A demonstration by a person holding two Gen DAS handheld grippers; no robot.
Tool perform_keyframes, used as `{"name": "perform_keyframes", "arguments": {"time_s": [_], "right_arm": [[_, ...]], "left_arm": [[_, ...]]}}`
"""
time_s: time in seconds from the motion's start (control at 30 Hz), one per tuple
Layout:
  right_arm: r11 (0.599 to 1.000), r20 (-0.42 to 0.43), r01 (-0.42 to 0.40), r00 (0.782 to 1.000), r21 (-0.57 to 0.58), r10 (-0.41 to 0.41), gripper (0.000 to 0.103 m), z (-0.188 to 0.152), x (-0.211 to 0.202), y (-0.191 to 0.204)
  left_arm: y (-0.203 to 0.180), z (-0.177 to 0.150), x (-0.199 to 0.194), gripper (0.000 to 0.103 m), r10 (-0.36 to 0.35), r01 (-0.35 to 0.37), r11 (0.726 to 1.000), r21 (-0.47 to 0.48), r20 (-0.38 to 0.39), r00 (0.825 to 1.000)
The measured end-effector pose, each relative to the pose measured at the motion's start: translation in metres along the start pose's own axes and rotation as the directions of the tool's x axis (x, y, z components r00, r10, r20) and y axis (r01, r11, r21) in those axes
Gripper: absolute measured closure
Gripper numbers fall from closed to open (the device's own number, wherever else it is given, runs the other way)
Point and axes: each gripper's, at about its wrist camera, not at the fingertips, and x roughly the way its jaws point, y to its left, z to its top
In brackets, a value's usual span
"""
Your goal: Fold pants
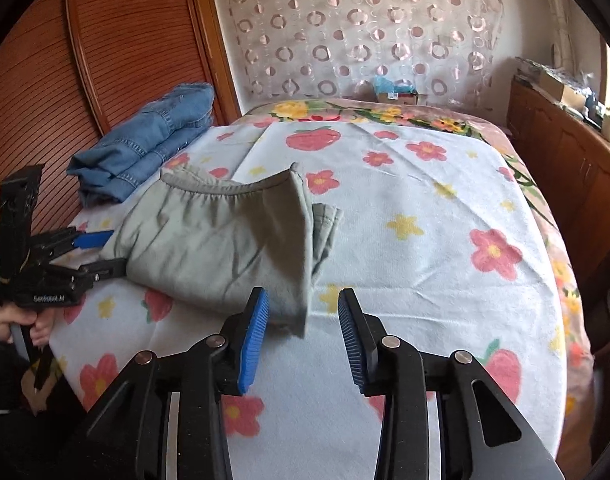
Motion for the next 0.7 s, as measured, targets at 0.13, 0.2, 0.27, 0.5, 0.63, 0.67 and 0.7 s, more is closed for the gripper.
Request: {"name": "perform_keyframes", "arguments": {"time_s": [0.13, 0.2, 0.27, 0.5, 0.63, 0.67, 0.7], "right_arm": [[1.000, -0.023, 0.011, 1.000, -0.019, -0.011, 0.064, 0.005, 0.014, 0.007], [1.000, -0.024, 0.014, 1.000, -0.025, -0.014, 0.064, 0.009, 0.018, 0.008], [1.000, -0.027, 0.006, 1.000, -0.023, -0.007, 0.063, 0.013, 0.022, 0.007], [0.999, -0.067, 0.029, 0.997, -0.018, -0.030, 0.051, 0.019, 0.040, 0.003], [0.999, -0.071, 0.026, 0.997, -0.022, -0.027, 0.044, 0.020, 0.045, 0.004], [0.999, -0.071, 0.031, 0.997, -0.030, -0.034, 0.044, 0.019, 0.045, 0.006], [0.998, -0.071, 0.042, 0.996, -0.041, -0.044, 0.041, 0.018, 0.046, 0.009]], "left_arm": [[0.000, 0.000, 0.000, 0.030, -0.001, 0.001, 1.000, 0.000, 0.000, 1.000], [0.000, 0.000, 0.000, 0.030, -0.001, 0.001, 1.000, 0.000, 0.000, 1.000], [0.000, 0.000, 0.000, 0.030, 0.000, 0.000, 1.000, 0.000, 0.000, 1.000], [0.000, 0.000, 0.000, 0.030, -0.001, 0.001, 1.000, 0.000, -0.002, 1.000], [0.000, 0.000, 0.000, 0.030, 0.000, 0.000, 1.000, 0.001, -0.002, 1.000], [0.000, 0.000, 0.000, 0.030, 0.000, 0.000, 1.000, 0.001, -0.002, 1.000], [0.000, 0.000, 0.000, 0.030, 0.000, 0.000, 1.000, 0.000, -0.002, 1.000]]}}
